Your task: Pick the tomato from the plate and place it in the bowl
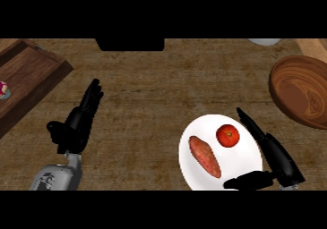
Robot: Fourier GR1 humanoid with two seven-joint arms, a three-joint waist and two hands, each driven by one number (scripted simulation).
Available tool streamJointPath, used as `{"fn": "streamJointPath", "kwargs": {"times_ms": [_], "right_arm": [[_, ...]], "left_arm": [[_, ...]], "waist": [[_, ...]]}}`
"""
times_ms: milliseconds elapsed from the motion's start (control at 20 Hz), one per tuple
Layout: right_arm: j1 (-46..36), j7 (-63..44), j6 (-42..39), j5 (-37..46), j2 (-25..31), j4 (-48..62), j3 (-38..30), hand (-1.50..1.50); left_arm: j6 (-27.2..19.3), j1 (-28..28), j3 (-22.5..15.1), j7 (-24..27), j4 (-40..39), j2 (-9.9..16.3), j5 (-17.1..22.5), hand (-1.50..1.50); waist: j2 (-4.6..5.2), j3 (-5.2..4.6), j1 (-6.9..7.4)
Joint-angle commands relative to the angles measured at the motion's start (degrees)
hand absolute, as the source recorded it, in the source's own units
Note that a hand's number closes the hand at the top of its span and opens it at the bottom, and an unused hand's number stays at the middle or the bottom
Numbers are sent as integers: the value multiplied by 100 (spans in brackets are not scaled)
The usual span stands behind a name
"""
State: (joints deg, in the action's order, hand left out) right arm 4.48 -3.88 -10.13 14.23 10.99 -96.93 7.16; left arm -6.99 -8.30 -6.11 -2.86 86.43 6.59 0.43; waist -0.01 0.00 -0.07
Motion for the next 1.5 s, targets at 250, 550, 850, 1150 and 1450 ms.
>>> {"fn": "streamJointPath", "kwargs": {"times_ms": [250,550,850,1150,1450], "right_arm": [[34,163,41,194,-317,268,-86,-150],[-389,548,681,1061,-311,1324,-89,-150],[-706,903,770,1454,-300,2241,-60,-150],[-1248,1318,660,1841,-322,2825,274,150],[-1159,2231,969,2119,-259,3332,295,150]], "left_arm": [[56,265,38,-266,530,-213,-189,0],[189,-263,364,-444,210,-36,-87,0],[398,129,360,-92,225,-127,-42,0],[251,-71,309,-214,64,-255,-242,0],[261,56,230,-388,422,-317,-291,0]], "waist": [[-4,0,2],[1,0,3],[0,0,11],[10,2,43],[4,2,29]]}}
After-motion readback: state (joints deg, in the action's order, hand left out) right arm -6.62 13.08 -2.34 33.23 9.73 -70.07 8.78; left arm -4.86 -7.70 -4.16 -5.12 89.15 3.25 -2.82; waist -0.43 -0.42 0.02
